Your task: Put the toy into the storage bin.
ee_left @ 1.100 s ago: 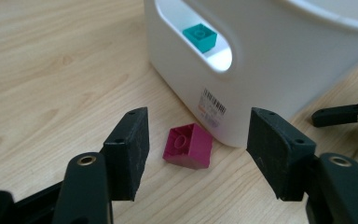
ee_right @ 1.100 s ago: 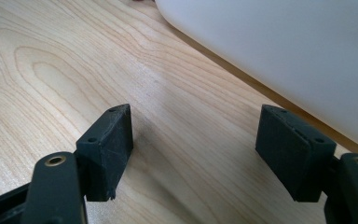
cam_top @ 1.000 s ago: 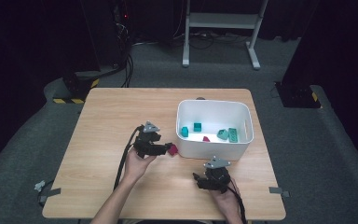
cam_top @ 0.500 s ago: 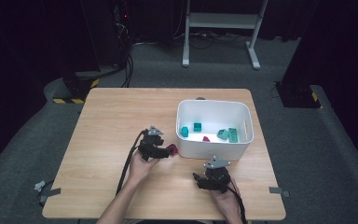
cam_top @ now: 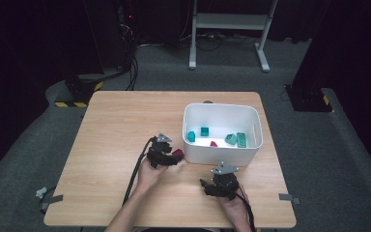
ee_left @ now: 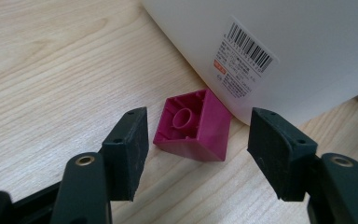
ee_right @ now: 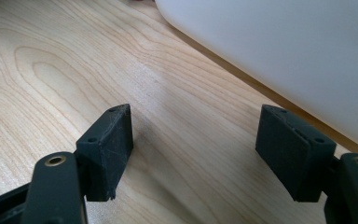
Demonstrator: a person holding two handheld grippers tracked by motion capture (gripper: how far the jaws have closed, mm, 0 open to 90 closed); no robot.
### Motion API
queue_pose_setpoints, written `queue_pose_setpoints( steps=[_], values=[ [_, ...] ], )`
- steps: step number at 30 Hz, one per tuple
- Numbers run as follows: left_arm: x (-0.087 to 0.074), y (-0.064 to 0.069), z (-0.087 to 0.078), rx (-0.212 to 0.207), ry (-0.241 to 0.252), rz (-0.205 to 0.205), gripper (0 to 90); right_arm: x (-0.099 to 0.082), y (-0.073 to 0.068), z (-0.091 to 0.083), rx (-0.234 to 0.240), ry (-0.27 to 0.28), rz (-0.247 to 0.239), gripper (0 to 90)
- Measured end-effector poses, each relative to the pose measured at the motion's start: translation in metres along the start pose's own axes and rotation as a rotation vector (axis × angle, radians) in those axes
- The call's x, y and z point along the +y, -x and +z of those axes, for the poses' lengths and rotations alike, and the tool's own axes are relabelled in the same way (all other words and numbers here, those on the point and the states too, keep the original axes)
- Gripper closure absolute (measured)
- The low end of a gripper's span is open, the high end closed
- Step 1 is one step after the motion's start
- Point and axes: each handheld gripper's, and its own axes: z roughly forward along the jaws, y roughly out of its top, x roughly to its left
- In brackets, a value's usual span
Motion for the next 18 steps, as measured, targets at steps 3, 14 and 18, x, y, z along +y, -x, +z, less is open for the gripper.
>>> queue_pose_setpoints(
  steps=[3, 14, 18],
  values=[
    [0.0, 0.001, 0.004, 0.004, -0.002, 0.002, 38.1, 0.0, 0.0, 0.0, 0.0, 0.0, 0.0, 27.5],
    [-0.002, 0.002, 0.013, 0.038, -0.025, 0.003, 38.9, 0.0, 0.0, 0.0, 0.0, 0.0, 0.0, 27.5],
    [-0.002, 0.001, 0.015, 0.051, -0.026, 0.007, 39.5, 0.0, 0.0, 0.0, 0.0, 0.0, 0.0, 27.5]
  ],
)
